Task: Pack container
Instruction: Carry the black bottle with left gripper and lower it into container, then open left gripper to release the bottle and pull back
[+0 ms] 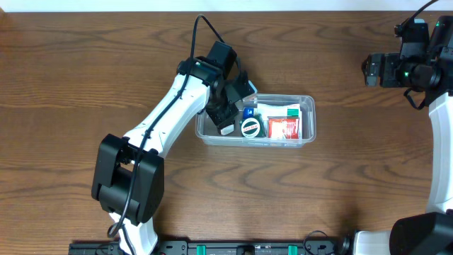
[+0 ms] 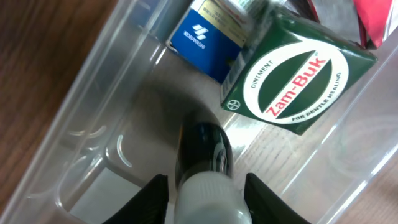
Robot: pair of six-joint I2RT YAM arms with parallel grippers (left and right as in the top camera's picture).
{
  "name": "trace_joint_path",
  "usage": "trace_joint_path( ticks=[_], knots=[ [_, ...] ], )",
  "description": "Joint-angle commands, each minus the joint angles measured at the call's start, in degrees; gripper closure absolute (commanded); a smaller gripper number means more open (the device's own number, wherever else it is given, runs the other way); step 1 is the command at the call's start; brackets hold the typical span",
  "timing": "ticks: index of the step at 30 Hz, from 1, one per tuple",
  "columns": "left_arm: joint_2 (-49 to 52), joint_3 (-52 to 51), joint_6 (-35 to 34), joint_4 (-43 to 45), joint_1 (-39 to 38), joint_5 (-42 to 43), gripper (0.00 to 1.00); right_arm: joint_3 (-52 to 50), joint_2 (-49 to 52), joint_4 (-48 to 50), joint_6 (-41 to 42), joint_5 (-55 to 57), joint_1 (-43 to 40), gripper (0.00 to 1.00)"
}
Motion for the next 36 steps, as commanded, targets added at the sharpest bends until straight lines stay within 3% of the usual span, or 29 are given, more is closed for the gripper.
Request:
trace_joint_path(
  ticks=[1, 9, 12, 23, 36],
  knots=[
    [0.7, 0.0, 0.4, -0.8, 0.2, 0.1, 0.55, 0.6, -0.5, -0.1, 0.6, -0.2, 0.0, 0.01],
    [0.6, 0.1, 0.4, -0.9, 0.2, 0.0, 0.49, 0.6, -0.5, -0.1, 0.6, -0.2, 0.0, 0.01],
    [-0.2, 0.3, 0.4, -1.0, 0.2, -0.8, 0.42, 0.6, -0.5, -0.1, 0.6, -0.2, 0.0, 0.01],
    [-13.6, 2.5, -5.7, -3.4, 0.2, -0.8, 0.02, 0.6, -0.5, -0.1, 0.6, -0.2, 0.0, 0.01],
    [-34.4, 2.5, -7.1, -14.6, 0.1, -0.4, 0.02, 0.6, -0.5, -0.1, 0.6, -0.2, 0.0, 0.01]
  ],
)
